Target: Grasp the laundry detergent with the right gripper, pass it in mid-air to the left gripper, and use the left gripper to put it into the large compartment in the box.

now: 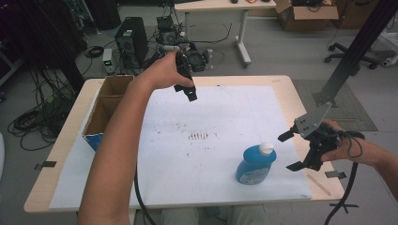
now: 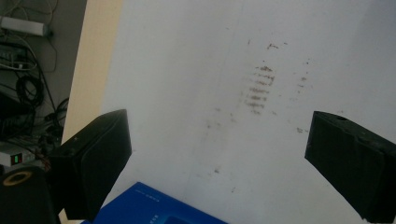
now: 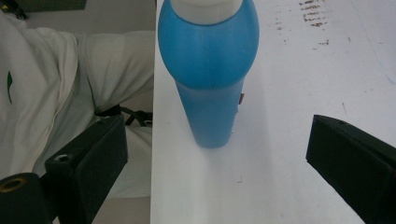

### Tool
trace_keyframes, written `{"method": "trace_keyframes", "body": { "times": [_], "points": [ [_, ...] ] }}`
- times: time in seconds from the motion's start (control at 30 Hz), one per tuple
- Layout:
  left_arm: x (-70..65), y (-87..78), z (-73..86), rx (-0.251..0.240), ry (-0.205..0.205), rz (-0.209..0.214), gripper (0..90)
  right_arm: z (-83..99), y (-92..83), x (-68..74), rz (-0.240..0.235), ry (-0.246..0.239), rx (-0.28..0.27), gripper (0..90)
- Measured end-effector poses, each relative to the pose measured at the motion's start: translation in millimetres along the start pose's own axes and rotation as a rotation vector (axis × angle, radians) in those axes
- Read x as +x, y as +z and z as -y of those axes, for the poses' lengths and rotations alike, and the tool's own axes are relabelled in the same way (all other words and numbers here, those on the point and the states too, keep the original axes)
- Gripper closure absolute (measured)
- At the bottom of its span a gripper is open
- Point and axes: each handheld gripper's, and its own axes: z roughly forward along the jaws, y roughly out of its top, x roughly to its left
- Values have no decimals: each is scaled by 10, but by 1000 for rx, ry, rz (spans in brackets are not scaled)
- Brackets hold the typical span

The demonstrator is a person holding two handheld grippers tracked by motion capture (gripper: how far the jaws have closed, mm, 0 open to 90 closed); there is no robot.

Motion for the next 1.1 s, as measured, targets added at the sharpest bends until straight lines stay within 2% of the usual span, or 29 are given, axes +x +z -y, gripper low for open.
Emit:
{"method": "trace_keyframes", "body": {
  "times": [0.4,1.1],
  "points": [
    [0,5,-2,-3,-1,-1,75,179,217,-38,-33,14,-93,61],
    [1,15,-24,9,4,-1,76,330,442,-50,-37,14,-181,56]
  ]
}}
